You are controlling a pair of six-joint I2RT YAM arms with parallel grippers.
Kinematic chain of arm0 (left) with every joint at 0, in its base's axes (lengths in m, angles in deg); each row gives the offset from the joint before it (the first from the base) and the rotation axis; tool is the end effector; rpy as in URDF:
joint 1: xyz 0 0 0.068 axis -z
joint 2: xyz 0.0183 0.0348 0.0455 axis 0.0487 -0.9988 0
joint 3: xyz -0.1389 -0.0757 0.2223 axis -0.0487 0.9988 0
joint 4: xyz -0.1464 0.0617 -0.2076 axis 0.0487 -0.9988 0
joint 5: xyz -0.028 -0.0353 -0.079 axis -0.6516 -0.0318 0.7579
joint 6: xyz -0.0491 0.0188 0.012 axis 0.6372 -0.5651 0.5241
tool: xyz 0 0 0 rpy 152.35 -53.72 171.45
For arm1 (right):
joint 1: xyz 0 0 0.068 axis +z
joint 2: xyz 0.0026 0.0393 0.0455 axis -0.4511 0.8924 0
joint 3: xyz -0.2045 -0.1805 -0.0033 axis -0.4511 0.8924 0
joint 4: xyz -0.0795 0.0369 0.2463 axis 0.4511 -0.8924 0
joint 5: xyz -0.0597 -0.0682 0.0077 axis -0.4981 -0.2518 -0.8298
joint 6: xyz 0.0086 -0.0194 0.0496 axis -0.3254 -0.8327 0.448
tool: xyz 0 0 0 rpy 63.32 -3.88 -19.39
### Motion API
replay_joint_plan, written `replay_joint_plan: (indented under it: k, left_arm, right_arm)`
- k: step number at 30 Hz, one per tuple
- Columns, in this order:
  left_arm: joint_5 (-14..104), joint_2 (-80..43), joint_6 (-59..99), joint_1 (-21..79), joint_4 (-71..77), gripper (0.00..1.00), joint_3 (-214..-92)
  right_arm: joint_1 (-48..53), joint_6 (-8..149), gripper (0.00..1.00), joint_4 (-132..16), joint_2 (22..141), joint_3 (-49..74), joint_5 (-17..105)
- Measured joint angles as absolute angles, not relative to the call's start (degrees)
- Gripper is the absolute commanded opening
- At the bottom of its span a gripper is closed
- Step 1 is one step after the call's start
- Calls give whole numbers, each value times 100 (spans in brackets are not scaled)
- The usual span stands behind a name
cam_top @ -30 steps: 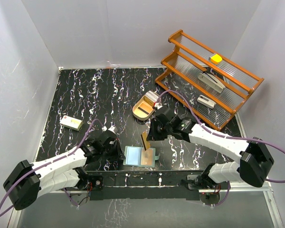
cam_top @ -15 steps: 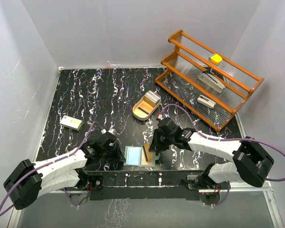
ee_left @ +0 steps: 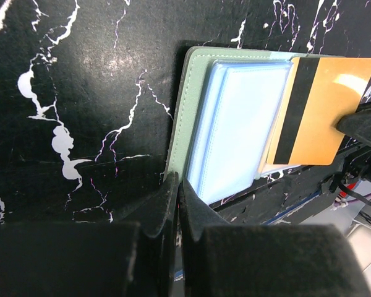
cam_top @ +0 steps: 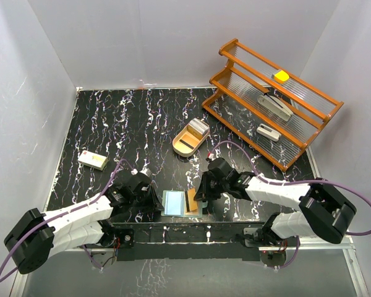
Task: Put the credit cards into the card holder
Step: Insert the credit card into the card holder.
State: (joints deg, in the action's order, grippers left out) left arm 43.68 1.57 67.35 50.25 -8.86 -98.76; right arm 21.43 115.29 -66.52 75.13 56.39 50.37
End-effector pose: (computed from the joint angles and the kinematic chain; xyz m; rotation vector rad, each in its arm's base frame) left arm 0.1149 -0.1320 0.1471 -0.2035 2.6408 -0.9172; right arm 0.1512 0.1820 0.1596 -0.0364 2.7420 0.9350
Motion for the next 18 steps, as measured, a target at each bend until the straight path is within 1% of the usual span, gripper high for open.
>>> replay_joint_plan:
  k: [12, 15, 18]
  left_arm:
    - [4390, 159, 6783, 5025, -840, 0, -9848]
    - [4381, 199, 6796, 5028, -934, 9, -9856]
    - [4283, 319, 6790, 5028, -1260, 13, -9952]
  right_arm:
    - [2139, 11538, 0, -6388, 7705, 5858, 5031]
    - [2141, 11538, 0, -6361, 7638, 5871, 5035]
    - [2141, 11524, 0, -6359, 7397, 5871, 5050]
